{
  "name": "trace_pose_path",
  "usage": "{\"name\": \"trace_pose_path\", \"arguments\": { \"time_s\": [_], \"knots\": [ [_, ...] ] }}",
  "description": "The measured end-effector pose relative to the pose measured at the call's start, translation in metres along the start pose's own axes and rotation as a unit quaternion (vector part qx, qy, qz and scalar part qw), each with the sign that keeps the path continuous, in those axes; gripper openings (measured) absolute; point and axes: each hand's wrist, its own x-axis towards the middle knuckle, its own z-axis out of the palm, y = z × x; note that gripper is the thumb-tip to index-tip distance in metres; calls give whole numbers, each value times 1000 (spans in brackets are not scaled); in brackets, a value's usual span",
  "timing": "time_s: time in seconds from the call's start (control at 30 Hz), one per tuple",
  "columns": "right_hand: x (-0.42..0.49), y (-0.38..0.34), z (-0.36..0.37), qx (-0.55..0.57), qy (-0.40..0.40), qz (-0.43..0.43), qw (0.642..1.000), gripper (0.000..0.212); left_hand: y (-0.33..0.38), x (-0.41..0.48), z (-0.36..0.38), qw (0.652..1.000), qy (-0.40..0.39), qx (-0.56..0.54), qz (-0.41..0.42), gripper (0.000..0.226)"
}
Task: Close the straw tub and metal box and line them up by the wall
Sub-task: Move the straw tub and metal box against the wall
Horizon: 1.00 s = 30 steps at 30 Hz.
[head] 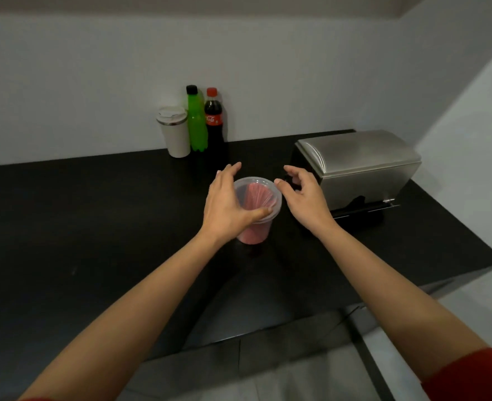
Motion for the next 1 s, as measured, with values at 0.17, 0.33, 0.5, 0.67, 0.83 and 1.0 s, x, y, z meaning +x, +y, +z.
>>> {"name": "trace_pose_path", "arguments": {
  "time_s": [0.17,0.33,0.5,0.67,0.83,1.0],
  "knots": [
    [-8,6,11,32,-21,75,996,79,-23,-6,0,997,-56,-54,-21,123],
    [-19,20,16,54,-74,130,987,92,-39,-9,15,988,-81,-122,-56,128],
    [-22,29,19,61,-122,157,978,91,-50,-12,27,978,-87,-172,-76,123],
    [-21,35,19,89,-154,154,972,80,-61,-12,38,976,-78,-168,-113,108],
    [-14,39,18,99,-177,137,970,90,-63,-9,47,976,-57,-158,-141,96],
    [-3,45,19,92,-182,129,970,76,-61,-3,50,976,-41,-153,-148,94]
  ]
}}
